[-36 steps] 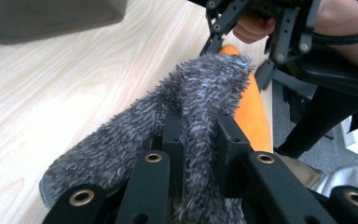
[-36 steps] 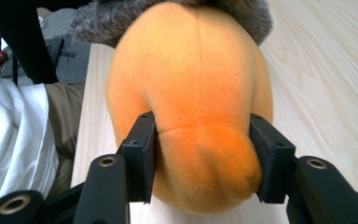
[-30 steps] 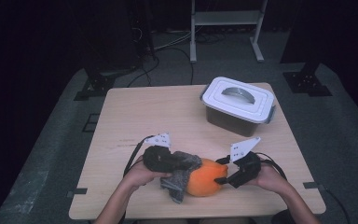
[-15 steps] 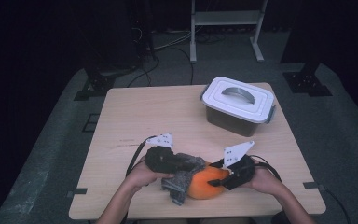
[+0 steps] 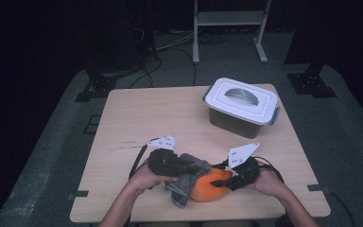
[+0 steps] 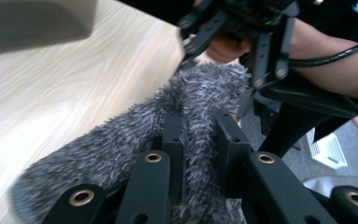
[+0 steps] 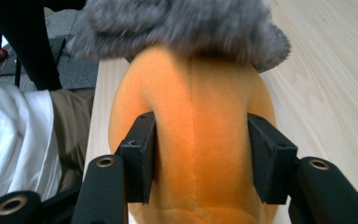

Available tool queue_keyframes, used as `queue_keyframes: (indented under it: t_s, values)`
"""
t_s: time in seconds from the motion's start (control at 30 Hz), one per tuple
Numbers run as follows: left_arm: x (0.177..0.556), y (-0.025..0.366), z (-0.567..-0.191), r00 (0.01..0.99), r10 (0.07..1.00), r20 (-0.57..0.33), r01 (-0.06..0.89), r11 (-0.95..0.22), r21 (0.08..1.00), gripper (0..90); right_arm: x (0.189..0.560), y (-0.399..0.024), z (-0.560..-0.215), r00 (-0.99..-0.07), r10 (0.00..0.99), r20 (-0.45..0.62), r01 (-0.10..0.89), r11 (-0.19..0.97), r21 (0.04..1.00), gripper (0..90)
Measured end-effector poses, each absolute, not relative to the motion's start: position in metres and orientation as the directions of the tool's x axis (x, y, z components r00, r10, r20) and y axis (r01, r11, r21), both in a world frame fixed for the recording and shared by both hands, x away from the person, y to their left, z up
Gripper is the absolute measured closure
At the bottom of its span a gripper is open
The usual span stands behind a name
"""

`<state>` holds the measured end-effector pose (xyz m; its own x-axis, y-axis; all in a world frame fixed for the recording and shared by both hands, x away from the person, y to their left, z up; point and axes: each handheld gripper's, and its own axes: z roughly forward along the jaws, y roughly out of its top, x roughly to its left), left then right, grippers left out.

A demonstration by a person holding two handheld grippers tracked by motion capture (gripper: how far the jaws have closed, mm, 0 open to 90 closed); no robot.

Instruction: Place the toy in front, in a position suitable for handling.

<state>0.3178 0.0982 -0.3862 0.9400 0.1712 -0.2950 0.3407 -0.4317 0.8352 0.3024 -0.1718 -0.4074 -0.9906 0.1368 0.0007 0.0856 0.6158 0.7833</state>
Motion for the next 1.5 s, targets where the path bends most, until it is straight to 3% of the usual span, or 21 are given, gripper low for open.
queue_keyframes:
  t_s: [0.2, 0.53, 0.73, 0.83, 1.13, 1.2, 1.37, 1.5]
  values:
    - [0.319, 0.097, -0.385, 0.948, 0.184, -0.259, 0.316, -0.458, 0.831, 76.4, 0.304, -0.174, -0.409, -0.991, 0.135, 0.008, 0.089, 0.608, 0.789, 48.9]
    - [0.323, 0.119, -0.401, 0.924, 0.238, -0.299, 0.376, -0.429, 0.821, 76.3, 0.311, -0.209, -0.417, -0.977, 0.201, 0.069, 0.172, 0.558, 0.812, 48.6]
    - [0.324, 0.104, -0.401, 0.93, 0.198, -0.31, 0.366, -0.422, 0.829, 76.3, 0.318, -0.211, -0.417, -0.962, 0.239, 0.132, 0.246, 0.551, 0.797, 33.7]
    - [0.325, 0.1, -0.399, 0.93, 0.191, -0.315, 0.367, -0.412, 0.834, 76.3, 0.314, -0.207, -0.409, -0.96, 0.261, 0.1, 0.24, 0.588, 0.773, 26.7]
    - [0.32, 0.086, -0.394, 0.939, 0.158, -0.306, 0.344, -0.421, 0.84, 76.3, 0.296, -0.182, -0.394, -0.958, 0.285, 0.024, 0.206, 0.63, 0.749, 20.4]
    - [0.321, 0.085, -0.395, 0.939, 0.167, -0.3, 0.344, -0.431, 0.834, 76.4, 0.297, -0.178, -0.4, -0.954, 0.298, 0.042, 0.229, 0.631, 0.741, 25.2]
    - [0.323, 0.092, -0.4, 0.93, 0.176, -0.323, 0.367, -0.409, 0.835, 76.4, 0.298, -0.178, -0.406, -0.963, 0.268, 0.016, 0.188, 0.63, 0.753, 46.8]
    - [0.324, 0.098, -0.395, 0.934, 0.18, -0.308, 0.355, -0.406, 0.842, 76.3, 0.3, -0.176, -0.402, -0.973, 0.231, 0.0, 0.144, 0.607, 0.782, 53.6]
